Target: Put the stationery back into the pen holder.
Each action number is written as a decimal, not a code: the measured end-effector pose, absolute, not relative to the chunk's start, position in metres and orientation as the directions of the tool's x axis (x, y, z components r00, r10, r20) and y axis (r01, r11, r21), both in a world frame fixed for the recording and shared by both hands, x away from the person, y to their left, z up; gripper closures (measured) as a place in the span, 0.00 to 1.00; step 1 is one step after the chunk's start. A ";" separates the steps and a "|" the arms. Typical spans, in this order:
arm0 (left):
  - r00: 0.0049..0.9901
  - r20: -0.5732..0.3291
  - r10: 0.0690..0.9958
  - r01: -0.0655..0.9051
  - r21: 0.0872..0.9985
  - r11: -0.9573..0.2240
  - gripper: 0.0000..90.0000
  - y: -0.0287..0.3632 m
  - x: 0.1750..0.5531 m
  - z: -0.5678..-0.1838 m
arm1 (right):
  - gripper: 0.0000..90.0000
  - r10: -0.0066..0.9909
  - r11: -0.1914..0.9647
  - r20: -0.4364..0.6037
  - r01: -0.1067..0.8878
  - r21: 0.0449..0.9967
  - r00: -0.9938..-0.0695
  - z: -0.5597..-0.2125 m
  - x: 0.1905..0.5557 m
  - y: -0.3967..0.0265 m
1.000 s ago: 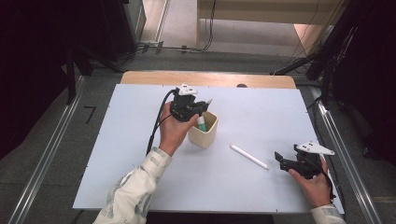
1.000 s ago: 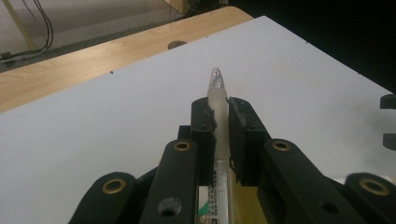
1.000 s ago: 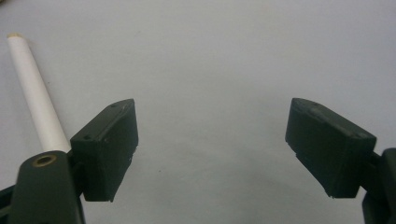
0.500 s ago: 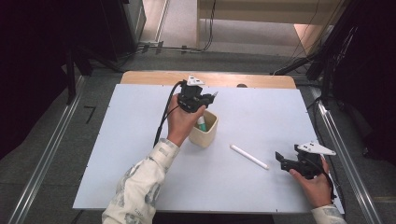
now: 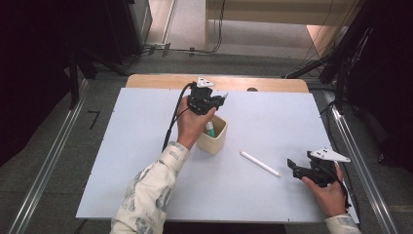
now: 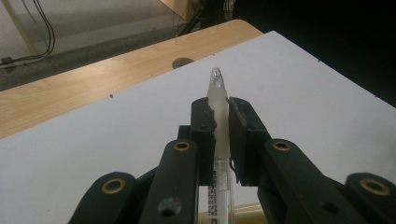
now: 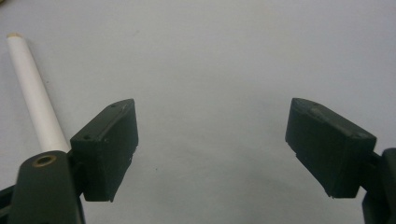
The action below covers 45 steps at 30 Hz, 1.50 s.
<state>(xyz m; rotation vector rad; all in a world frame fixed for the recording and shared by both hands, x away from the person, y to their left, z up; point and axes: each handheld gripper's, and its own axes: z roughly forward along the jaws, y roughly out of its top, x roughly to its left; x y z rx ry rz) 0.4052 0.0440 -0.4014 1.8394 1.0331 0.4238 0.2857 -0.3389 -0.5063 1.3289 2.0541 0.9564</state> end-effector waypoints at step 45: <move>0.588 -0.095 0.803 0.441 0.870 -0.220 0.64 0.059 0.369 -0.406 | 0.17 0.918 0.278 -0.043 0.562 0.779 -0.395 -0.507 0.286 -0.337</move>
